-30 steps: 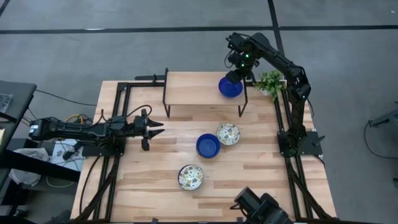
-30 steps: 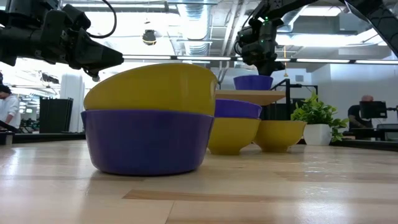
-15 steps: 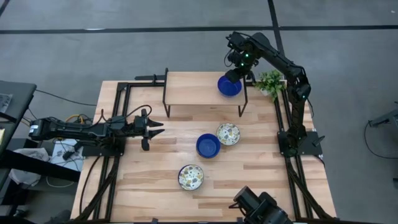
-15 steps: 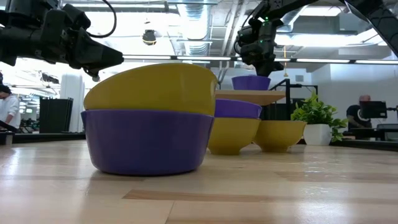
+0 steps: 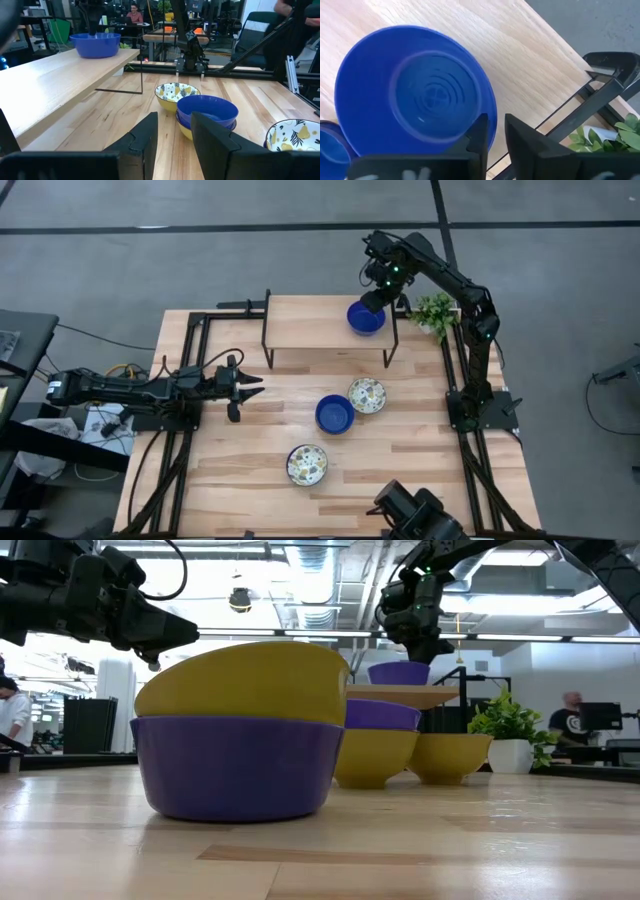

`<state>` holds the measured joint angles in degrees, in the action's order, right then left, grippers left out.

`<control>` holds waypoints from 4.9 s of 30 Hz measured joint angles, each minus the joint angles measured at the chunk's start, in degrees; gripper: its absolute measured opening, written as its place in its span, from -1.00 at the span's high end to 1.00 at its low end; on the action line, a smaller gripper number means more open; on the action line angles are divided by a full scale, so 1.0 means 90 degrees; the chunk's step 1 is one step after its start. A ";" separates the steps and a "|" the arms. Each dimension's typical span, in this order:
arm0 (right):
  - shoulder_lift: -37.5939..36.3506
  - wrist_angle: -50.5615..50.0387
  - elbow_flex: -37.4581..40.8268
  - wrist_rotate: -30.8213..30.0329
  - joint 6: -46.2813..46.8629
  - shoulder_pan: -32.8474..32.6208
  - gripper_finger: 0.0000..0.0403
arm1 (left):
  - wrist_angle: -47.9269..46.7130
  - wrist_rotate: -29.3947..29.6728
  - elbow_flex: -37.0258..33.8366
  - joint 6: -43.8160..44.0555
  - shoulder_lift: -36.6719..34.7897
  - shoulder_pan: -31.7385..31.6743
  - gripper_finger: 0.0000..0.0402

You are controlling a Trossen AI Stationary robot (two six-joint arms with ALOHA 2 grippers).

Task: Pick & Place Mini bowls
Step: Put the top blue bowl on the shelf, then stack the top blue bowl on top of the blue bowl on the shelf

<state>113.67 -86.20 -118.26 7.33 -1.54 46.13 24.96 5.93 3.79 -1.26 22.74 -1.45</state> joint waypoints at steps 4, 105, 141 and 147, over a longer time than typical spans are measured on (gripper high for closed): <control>0.0000 -0.0071 0.0000 0.0002 0.0002 -0.0002 0.64 | 0.0001 0.0000 0.0000 0.0000 0.0000 0.0002 0.42; 0.1122 0.0050 0.0196 0.0016 0.1505 -0.4868 0.62 | 0.0233 -0.0002 0.0000 0.0002 0.0075 0.0001 0.42; 0.0894 0.0074 0.0197 0.0160 0.1851 -0.4963 0.62 | 0.0234 -0.0001 0.0000 0.0017 0.0075 0.0001 0.42; 0.0943 0.0322 0.0200 -0.0284 0.2468 -0.5093 0.62 | 0.0234 -0.0001 0.0000 0.0002 0.0075 0.0002 0.42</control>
<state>122.15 -83.31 -116.46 4.78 20.67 0.30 27.07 5.93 3.79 -1.23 23.42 -1.43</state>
